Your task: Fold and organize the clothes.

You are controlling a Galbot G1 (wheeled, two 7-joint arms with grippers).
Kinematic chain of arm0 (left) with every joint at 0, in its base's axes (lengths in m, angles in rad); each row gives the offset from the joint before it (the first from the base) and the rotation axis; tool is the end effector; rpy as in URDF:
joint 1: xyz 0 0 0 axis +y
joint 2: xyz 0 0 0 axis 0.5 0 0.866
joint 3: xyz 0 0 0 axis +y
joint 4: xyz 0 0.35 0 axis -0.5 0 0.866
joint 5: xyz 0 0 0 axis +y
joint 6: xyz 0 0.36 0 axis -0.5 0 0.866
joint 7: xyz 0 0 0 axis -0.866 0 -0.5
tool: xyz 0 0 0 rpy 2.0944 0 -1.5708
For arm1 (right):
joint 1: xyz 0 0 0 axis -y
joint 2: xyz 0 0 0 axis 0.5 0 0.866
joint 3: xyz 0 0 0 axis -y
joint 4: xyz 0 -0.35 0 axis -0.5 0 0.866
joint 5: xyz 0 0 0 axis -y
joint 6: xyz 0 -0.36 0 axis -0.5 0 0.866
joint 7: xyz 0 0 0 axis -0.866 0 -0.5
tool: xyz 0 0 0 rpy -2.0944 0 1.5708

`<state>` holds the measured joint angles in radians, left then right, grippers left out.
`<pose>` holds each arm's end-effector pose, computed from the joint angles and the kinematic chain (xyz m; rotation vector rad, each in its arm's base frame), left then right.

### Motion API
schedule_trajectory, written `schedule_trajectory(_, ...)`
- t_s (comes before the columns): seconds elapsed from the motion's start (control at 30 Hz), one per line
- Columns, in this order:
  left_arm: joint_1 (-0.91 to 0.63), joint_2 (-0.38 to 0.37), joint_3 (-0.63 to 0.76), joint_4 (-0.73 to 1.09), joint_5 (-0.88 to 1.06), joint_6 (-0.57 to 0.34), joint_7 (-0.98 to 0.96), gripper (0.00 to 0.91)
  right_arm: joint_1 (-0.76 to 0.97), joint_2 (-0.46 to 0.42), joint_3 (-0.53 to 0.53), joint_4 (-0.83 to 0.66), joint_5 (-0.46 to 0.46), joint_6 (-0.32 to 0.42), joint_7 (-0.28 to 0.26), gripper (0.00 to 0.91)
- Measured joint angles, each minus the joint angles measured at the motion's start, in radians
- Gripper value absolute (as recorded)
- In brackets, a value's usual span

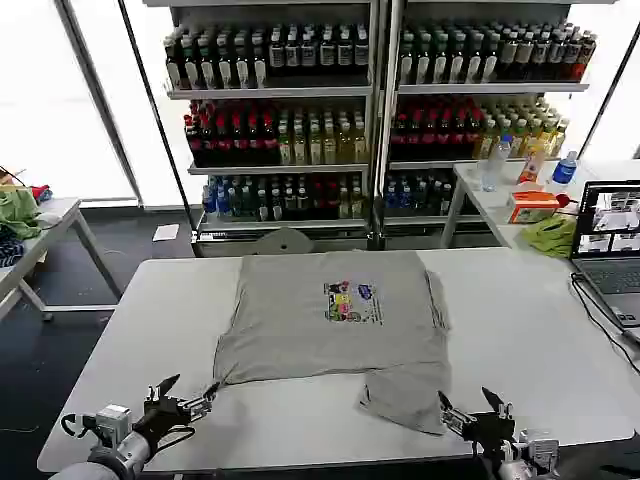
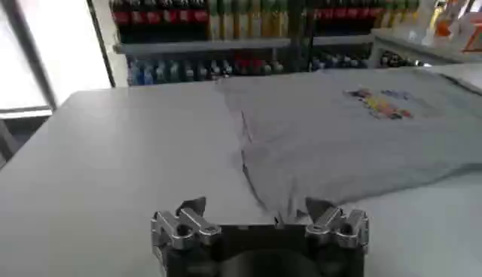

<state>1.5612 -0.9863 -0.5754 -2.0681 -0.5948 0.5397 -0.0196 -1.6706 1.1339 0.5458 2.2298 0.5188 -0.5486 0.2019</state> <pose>0.2065 0.1120 -0.2769 -0.2832 -2.5198 -0.0154 0.1640 -0.0606 -0.2593 0.1116 -2.5669 -0.0320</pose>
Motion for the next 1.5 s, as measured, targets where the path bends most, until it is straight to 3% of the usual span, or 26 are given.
schedule_trajectory(0.27, -0.032, -0.015, 0.033, 0.025, -0.017, 0.019, -0.018, 0.907, 0.021, 0.013, -0.065, -0.027, -0.024, -0.016, 0.010, 0.907)
schedule_trajectory(0.37, -0.044, -0.019, 0.038, 0.027, -0.024, 0.022, -0.020, 0.907, 0.026, 0.018, -0.084, -0.037, -0.032, -0.019, 0.011, 0.816)
schedule_trajectory(0.4, -0.048, -0.020, 0.040, 0.029, -0.027, 0.023, -0.019, 0.907, 0.028, 0.019, -0.090, -0.039, -0.035, -0.020, 0.012, 0.605)
schedule_trajectory(0.43, -0.051, -0.021, 0.043, 0.032, -0.030, 0.024, -0.019, 0.907, 0.030, 0.021, -0.094, -0.041, -0.038, -0.020, 0.013, 0.494)
schedule_trajectory(0.47, -0.056, -0.024, 0.046, 0.035, -0.031, 0.025, -0.020, 0.907, 0.032, 0.023, -0.100, -0.044, -0.040, -0.020, 0.015, 0.131)
schedule_trajectory(0.5, -0.060, -0.025, 0.049, 0.038, -0.033, 0.026, -0.020, 0.907, 0.034, 0.024, -0.105, -0.046, -0.042, -0.019, 0.016, 0.071)
schedule_trajectory(0.53, -0.064, -0.026, 0.051, 0.040, -0.033, 0.027, -0.022, 0.816, 0.036, 0.025, -0.107, -0.048, -0.043, -0.019, 0.016, 0.000)
schedule_trajectory(0.6, -0.073, -0.027, 0.059, 0.047, -0.035, 0.028, -0.023, 0.715, 0.038, 0.026, -0.111, -0.052, -0.045, -0.019, 0.017, 0.000)
schedule_trajectory(0.63, -0.077, -0.027, 0.062, 0.049, -0.035, 0.029, -0.023, 0.605, 0.038, 0.027, -0.113, -0.053, -0.045, -0.019, 0.017, 0.000)
schedule_trajectory(0.83, -0.102, -0.027, 0.076, 0.067, -0.041, 0.030, -0.025, 0.171, 0.040, 0.029, -0.128, -0.055, -0.048, -0.022, 0.019, 0.000)
schedule_trajectory(1.07, -0.116, -0.026, 0.087, 0.080, -0.046, 0.030, -0.026, 0.020, 0.039, 0.028, -0.136, -0.058, -0.051, -0.025, 0.018, 0.000)
schedule_trajectory(1.5, -0.097, -0.037, 0.103, 0.081, -0.043, 0.020, -0.019, 0.010, 0.028, 0.027, -0.152, -0.061, -0.069, -0.026, 0.010, 0.000)
